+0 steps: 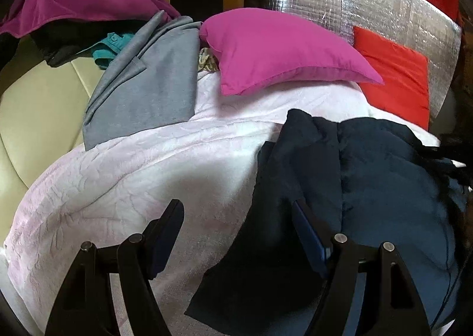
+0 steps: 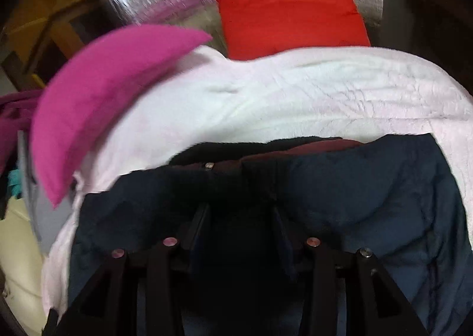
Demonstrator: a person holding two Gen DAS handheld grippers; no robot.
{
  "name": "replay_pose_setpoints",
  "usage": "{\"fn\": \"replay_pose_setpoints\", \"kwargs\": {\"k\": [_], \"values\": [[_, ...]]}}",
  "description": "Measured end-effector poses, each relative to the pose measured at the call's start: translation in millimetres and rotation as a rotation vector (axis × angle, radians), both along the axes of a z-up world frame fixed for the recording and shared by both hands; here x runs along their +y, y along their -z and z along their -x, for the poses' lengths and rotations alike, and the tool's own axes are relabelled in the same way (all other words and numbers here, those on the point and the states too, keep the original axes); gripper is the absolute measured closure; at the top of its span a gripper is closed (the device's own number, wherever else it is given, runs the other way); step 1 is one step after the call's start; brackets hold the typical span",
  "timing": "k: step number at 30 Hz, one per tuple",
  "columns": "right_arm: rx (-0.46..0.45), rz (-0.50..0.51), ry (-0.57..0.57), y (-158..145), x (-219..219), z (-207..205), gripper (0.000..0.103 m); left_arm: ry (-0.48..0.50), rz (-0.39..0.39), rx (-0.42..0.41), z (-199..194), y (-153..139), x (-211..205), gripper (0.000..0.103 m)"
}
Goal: Fold large clothes
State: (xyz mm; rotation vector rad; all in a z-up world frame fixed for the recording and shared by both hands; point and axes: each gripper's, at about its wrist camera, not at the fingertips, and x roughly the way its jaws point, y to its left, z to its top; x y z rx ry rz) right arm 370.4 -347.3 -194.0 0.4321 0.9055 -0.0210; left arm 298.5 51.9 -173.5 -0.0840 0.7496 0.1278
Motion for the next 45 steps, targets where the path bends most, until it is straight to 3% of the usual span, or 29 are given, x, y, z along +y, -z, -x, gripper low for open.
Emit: {"fn": "replay_pose_setpoints", "kwargs": {"k": [4, 8, 10, 13, 15, 17, 20, 24, 29, 33, 38, 45], "values": [[-0.075, 0.011, 0.03, -20, -22, 42, 0.055, -0.002, 0.0, -0.008, 3, -3, 1, 0.027], [-0.075, 0.122, 0.114, -26, -53, 87, 0.054, 0.018, -0.059, 0.032, 1, 3, -7, 0.027], [-0.049, 0.176, 0.161, -18, -70, 99, 0.051, 0.025, -0.101, 0.083, -3, 14, -13, 0.027], [0.07, 0.209, 0.224, 12, -95, 99, 0.05, 0.035, -0.132, 0.107, -5, 22, -17, 0.026], [0.132, 0.166, 0.224, 32, -106, 94, 0.05, 0.039, -0.132, 0.098, -4, 19, -17, 0.026], [0.115, 0.174, 0.233, 23, -103, 92, 0.048, 0.033, -0.131, 0.086, -2, 17, -15, 0.026], [0.019, 0.174, 0.221, -4, -85, 86, 0.048, 0.026, -0.131, 0.064, 0, 13, -15, 0.027], [-0.066, 0.133, 0.092, -28, -39, 63, 0.048, 0.032, -0.117, 0.026, 2, 6, -15, 0.027], [-0.05, 0.08, -0.037, -26, 24, 16, 0.048, 0.054, -0.129, -0.035, 9, -3, -20, 0.027], [0.041, 0.063, -0.039, 4, 52, -22, 0.047, 0.076, -0.141, -0.067, 13, -7, -23, 0.027], [0.075, 0.056, 0.006, 23, 44, -38, 0.037, 0.101, -0.131, -0.086, 14, -9, -28, 0.027], [-0.013, -0.041, 0.005, -1, 22, -3, 0.037, 0.106, -0.128, -0.095, 16, -10, -29, 0.026]]}}
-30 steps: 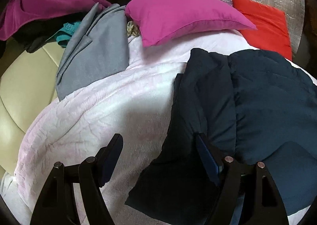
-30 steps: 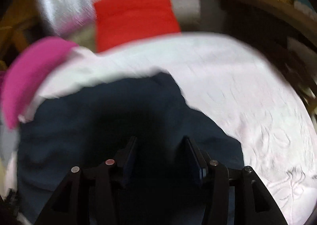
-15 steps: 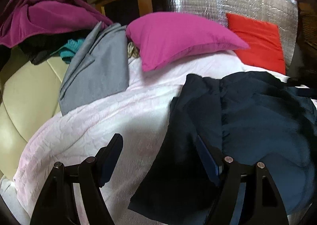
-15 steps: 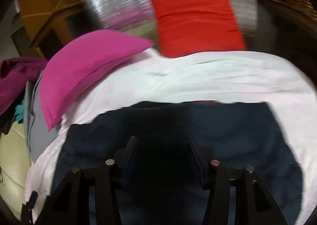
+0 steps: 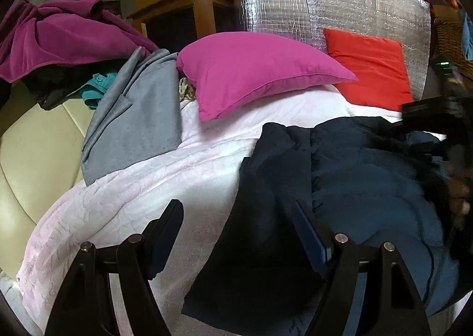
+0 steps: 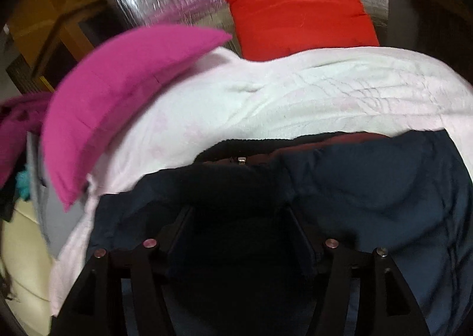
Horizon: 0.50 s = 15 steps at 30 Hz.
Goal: Fold large clothes
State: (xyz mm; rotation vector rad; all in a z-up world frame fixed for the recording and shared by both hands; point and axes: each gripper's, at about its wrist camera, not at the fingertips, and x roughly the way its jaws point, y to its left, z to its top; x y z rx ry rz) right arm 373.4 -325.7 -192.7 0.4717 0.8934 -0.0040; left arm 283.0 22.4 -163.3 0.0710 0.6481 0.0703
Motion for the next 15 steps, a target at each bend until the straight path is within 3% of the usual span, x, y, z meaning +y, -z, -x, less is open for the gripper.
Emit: {"fn": "replay_pose_setpoints", "kwargs": {"k": [4, 8, 12, 15], "values": [[-0.066, 0.069, 0.007, -21, -16, 47, 0.037, -0.003, 0.001, 0.002, 0, 0, 0, 0.027], [-0.054, 0.115, 0.039, -28, -41, 90, 0.042, -0.006, 0.004, 0.001, 1, 0, 1, 0.027], [-0.035, 0.164, 0.097, -19, -64, 121, 0.042, -0.006, 0.004, 0.003, 1, 0, 1, 0.027], [0.037, 0.176, 0.13, 8, -80, 123, 0.042, -0.008, -0.001, 0.005, 1, 1, 0, 0.027]]}}
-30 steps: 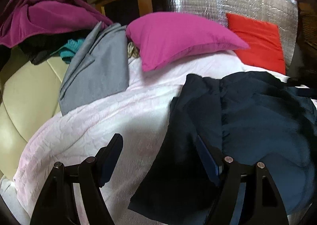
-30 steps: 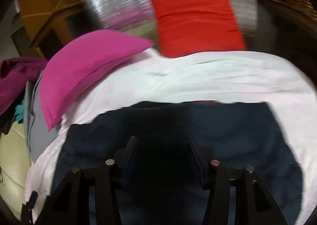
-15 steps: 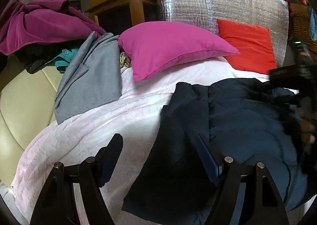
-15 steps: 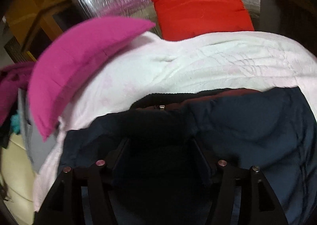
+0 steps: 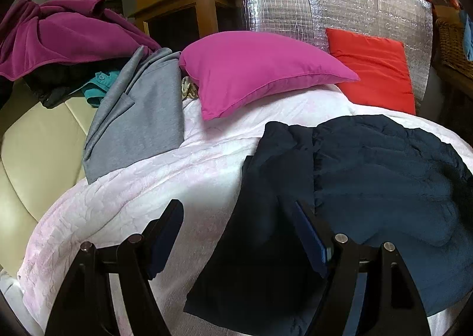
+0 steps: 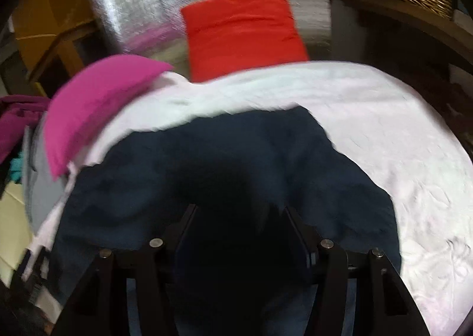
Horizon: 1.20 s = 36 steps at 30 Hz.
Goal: Fold large clothes
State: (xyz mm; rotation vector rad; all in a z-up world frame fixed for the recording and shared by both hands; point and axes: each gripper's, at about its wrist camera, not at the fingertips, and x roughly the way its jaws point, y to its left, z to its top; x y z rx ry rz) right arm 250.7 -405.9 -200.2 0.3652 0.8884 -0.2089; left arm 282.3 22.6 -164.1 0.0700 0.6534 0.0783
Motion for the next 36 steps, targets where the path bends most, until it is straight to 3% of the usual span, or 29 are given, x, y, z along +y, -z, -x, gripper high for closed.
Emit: {"fn": "replay_pose_setpoints", "kwargs": {"k": [3, 7, 17, 23, 29, 33, 36], "values": [[0.025, -0.023, -0.001, 19, -10, -5, 0.043, 0.003, -0.008, 0.006, -1, 2, -2, 0.027], [-0.005, -0.053, -0.011, 11, -13, 2, 0.043, 0.01, -0.023, 0.011, -2, 4, -5, 0.027], [-0.151, -0.186, -0.067, -5, -15, 82, 0.042, 0.017, -0.044, 0.003, 5, 2, -11, 0.027], [-0.102, -0.204, -0.078, 22, -11, 83, 0.042, 0.02, -0.06, 0.003, 9, 3, -17, 0.027], [-0.125, -0.254, -0.078, 12, -16, 101, 0.041, 0.016, -0.073, 0.031, 11, 4, -20, 0.027], [-0.152, -0.361, -0.081, 10, -22, 129, 0.033, 0.021, 0.003, 0.032, 26, -7, -10, 0.027], [-0.164, -0.491, -0.07, 20, -28, 150, 0.028, 0.046, 0.15, 0.101, 39, -6, 3, 0.026]]}}
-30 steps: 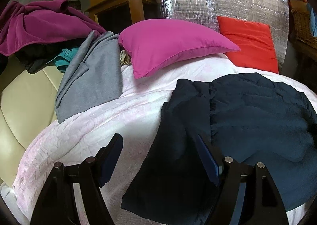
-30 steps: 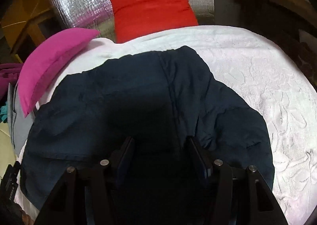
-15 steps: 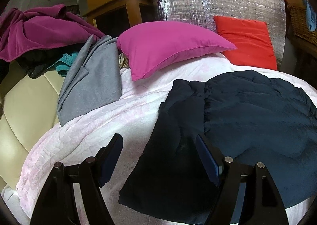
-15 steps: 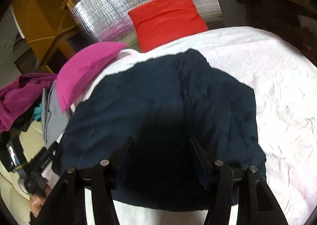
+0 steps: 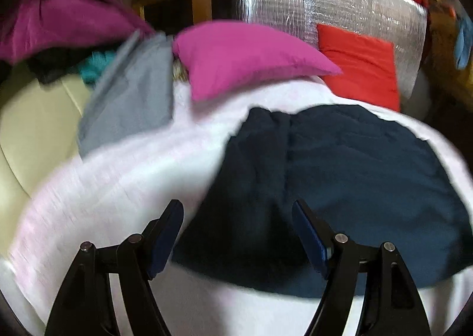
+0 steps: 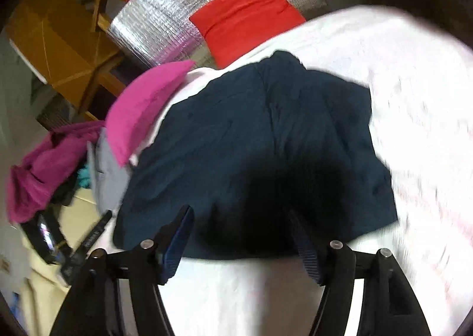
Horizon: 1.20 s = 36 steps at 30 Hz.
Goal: Fold large clothes
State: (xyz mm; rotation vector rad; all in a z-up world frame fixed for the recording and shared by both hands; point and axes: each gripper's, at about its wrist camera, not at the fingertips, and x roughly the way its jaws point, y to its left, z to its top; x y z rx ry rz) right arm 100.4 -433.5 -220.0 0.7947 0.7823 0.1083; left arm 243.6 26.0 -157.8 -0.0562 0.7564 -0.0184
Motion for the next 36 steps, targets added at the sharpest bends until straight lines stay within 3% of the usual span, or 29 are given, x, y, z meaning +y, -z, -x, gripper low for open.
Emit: {"fn": "replay_pose_setpoints", "kwargs": {"k": [6, 11, 14, 21, 28, 30, 33, 36], "values": [[0.025, -0.226, 0.036, 31, -5, 16, 0.024, 0.001, 0.383, 0.238, 5, 33, 29, 0.022], [0.057, -0.328, 0.08, 51, -7, 11, 0.024, -0.068, 0.521, 0.325, -10, 58, 42, 0.022], [0.072, -0.353, 0.117, 62, -10, 4, 0.024, -0.082, 0.601, 0.316, -19, 63, 45, 0.021], [0.026, -0.364, 0.184, 69, -21, -28, 0.024, -0.125, 0.671, 0.291, -42, 75, 38, 0.019], [-0.024, -0.312, 0.253, 65, -21, -57, 0.025, -0.153, 0.669, 0.212, -51, 77, 40, 0.019], [-0.024, -0.271, 0.262, 65, -19, -57, 0.04, -0.157, 0.656, 0.189, -50, 76, 39, 0.023], [-0.049, -0.255, 0.268, 68, -20, -54, 0.052, -0.154, 0.62, 0.152, -48, 73, 35, 0.035], [-0.049, -0.234, 0.266, 67, -19, -55, 0.053, -0.15, 0.566, 0.125, -45, 69, 32, 0.044]]}}
